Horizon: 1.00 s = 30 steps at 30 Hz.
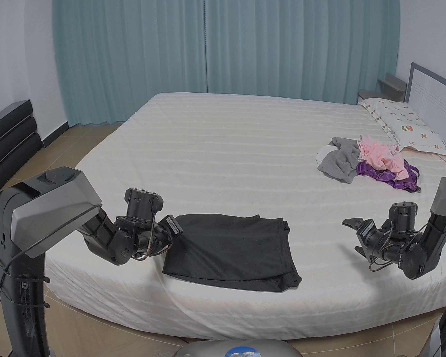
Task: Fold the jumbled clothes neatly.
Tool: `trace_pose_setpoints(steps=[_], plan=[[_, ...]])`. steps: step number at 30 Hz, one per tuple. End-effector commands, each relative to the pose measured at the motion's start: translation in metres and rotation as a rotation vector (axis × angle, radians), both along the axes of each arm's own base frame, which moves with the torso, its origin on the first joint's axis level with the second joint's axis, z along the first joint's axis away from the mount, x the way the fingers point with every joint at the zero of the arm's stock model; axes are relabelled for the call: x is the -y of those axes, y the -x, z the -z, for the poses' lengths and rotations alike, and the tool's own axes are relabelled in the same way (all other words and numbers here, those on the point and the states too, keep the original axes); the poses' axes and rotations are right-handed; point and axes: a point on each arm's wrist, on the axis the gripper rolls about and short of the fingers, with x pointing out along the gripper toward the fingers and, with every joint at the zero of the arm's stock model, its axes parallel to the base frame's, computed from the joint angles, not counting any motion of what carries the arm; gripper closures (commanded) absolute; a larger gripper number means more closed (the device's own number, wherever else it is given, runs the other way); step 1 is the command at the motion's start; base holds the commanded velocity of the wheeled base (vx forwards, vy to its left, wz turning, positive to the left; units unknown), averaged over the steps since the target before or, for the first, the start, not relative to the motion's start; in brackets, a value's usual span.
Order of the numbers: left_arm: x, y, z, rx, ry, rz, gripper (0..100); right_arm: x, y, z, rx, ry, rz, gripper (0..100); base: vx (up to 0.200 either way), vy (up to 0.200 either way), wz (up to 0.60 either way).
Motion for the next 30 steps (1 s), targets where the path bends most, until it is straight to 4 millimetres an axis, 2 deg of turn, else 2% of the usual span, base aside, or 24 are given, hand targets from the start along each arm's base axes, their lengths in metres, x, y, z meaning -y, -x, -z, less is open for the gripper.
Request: trace_pose_setpoints(steps=[1,8,20,21,30], plan=[[-0.001,-0.001,0.001,-0.003,0.001,-0.005,100,-0.008,0.002,-0.003,0.008,-0.003,-0.024,0,0.0,0.2,0.0],[-0.001,0.0,0.007,-0.018,-0.003,-0.005,100,-0.031,0.006,-0.008,0.017,-0.02,-0.086,0,0.0,0.2,0.0],[0.003,0.003,0.01,-0.035,-0.005,0.003,100,-0.05,0.013,-0.005,-0.001,-0.024,-0.146,0,0.0,0.0,0.0],[0.003,0.003,0.01,-0.035,-0.005,0.003,0,-0.05,0.013,-0.005,-0.001,-0.024,-0.146,0,0.0,0.0,0.0],[0.001,0.008,0.008,-0.047,0.001,-0.007,0,-0.051,0.014,-0.003,-0.011,-0.029,-0.145,0,0.0,0.0,0.0]])
